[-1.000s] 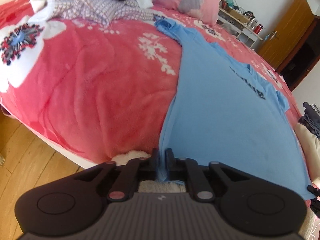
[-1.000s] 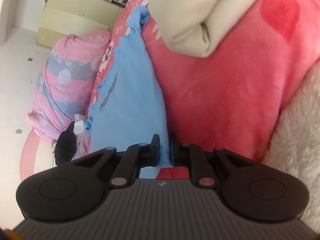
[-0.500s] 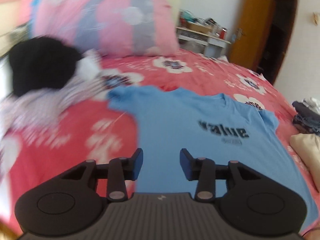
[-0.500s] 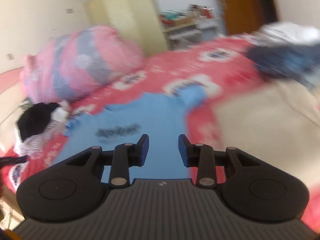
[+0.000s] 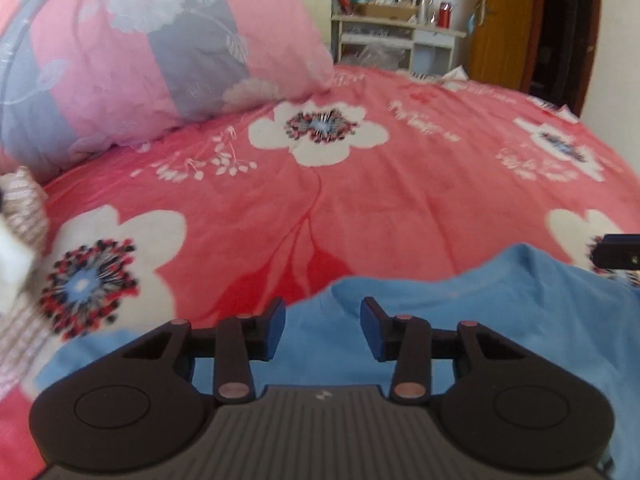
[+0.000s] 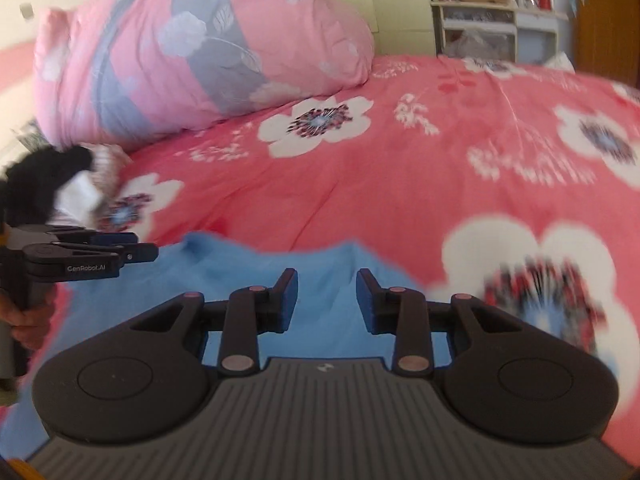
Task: Fold clothes
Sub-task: 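Grasp the T-shirt collar edge with the left and right grippers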
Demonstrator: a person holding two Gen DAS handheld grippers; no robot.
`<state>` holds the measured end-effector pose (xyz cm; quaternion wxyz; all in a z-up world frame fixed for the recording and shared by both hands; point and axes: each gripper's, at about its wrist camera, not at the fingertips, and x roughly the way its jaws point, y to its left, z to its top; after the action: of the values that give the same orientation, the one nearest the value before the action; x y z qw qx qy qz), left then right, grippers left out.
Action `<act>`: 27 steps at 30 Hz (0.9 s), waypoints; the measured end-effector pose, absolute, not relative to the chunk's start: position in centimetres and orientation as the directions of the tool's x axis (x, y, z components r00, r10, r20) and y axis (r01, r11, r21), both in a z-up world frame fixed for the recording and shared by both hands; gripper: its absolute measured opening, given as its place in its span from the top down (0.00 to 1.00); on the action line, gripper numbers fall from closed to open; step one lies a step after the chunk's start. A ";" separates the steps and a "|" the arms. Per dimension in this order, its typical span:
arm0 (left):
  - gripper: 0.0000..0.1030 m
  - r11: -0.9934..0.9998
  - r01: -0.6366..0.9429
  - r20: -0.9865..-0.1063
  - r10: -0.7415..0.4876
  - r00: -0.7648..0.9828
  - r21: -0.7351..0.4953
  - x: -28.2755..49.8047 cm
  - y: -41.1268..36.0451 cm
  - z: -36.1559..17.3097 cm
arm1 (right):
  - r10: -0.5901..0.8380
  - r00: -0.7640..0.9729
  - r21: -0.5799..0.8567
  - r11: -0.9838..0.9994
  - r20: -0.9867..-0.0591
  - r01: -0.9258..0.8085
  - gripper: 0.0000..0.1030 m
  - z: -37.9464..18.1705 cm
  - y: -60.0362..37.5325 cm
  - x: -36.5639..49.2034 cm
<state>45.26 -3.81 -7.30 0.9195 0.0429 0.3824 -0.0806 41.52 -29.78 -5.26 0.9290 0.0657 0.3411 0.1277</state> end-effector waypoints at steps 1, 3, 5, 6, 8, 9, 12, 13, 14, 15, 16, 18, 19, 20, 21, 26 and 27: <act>0.61 0.984 0.179 -0.719 -0.107 0.686 0.024 46.1 -4.0 -7.8 | 0.283 0.727 0.217 0.958 -0.626 -0.185 0.70 -5.9 -29.8 43.1; 0.62 0.983 0.177 -0.738 -0.090 0.669 0.040 47.6 -4.4 -8.8 | 0.286 0.706 0.232 0.957 -0.648 -0.176 0.70 -6.9 -29.6 45.0; 0.65 0.984 0.172 -0.757 -0.073 0.649 0.053 48.5 -4.5 -9.7 | 0.291 0.683 0.245 0.955 -0.669 -0.167 0.70 -7.9 -29.5 46.6; 0.69 0.985 0.167 -0.764 -0.069 0.642 0.052 48.9 -4.5 -10.1 | 0.294 0.672 0.252 0.954 -0.680 -0.163 0.70 -8.4 -29.4 47.4; 0.71 0.985 0.165 -0.761 -0.073 0.645 0.046 49.1 -4.4 -10.4 | 0.299 0.648 0.265 0.952 -0.701 -0.153 0.70 -9.4 -29.2 49.0; 0.75 0.985 0.165 -0.758 -0.076 0.648 0.043 49.2 -4.3 -10.5 | 0.300 0.638 0.267 0.952 -0.709 -0.150 0.70 -9.8 -29.2 49.5; 0.92 0.982 0.182 -0.742 -0.084 0.665 0.051 49.0 -4.6 -10.6 | 0.295 0.616 0.257 0.954 -0.731 -0.152 0.77 -10.7 -29.1 50.3; 0.95 0.981 0.186 -0.734 -0.084 0.674 0.059 48.9 -4.7 -10.5 | 0.283 0.619 0.245 0.958 -0.733 -0.148 0.91 -10.8 -29.2 50.2; 0.96 0.981 0.184 -0.721 -0.078 0.688 0.069 48.7 -4.9 -10.4 | 0.272 0.621 0.234 0.962 -0.735 -0.144 0.94 -10.8 -29.3 50.1; 0.96 0.982 0.176 -0.698 -0.078 0.712 0.070 48.3 -4.9 -10.2 | 0.264 0.637 0.231 0.963 -0.725 -0.136 0.96 -10.7 -29.5 49.9; 0.96 0.984 0.168 -0.670 -0.084 0.738 0.062 47.9 -4.8 -9.9 | 0.257 0.661 0.234 0.964 -0.705 -0.125 0.96 -10.4 -29.8 49.4; 0.96 0.988 0.150 -0.614 -0.092 0.784 0.043 47.2 -4.7 -9.3 | 0.239 0.717 0.216 0.968 -0.655 -0.125 0.97 -9.7 -30.0 48.3; 0.96 0.990 0.136 -0.599 -0.088 0.796 0.034 47.1 -4.7 -9.2 | 0.230 0.736 0.209 0.970 -0.637 -0.123 0.97 -9.6 -30.2 47.9; 0.96 0.992 0.121 -0.592 -0.081 0.802 0.028 47.1 -4.8 -9.3 | 0.221 0.750 0.204 0.972 -0.624 -0.117 0.97 -9.6 -30.2 47.6; 0.96 0.994 0.108 -0.592 -0.072 0.803 0.025 47.2 -4.9 -9.5 | 0.212 0.758 0.201 0.973 -0.616 -0.109 0.97 -9.8 -30.3 47.5; 0.96 0.996 0.075 -0.602 -0.033 0.798 0.045 48.0 -5.4 -11.2 | 0.176 0.774 0.216 0.975 -0.609 -0.052 0.97 -11.9 -30.8 48.2; 0.94 0.996 0.076 -0.608 -0.030 0.793 0.051 48.2 -5.5 -11.7 | 0.169 0.777 0.216 0.975 -0.606 -0.043 0.97 -12.4 -30.9 48.4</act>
<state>48.16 -5.52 -11.67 0.9463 0.0366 0.3201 -0.0280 48.38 -30.87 -12.41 0.9378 0.0954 0.3289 0.0564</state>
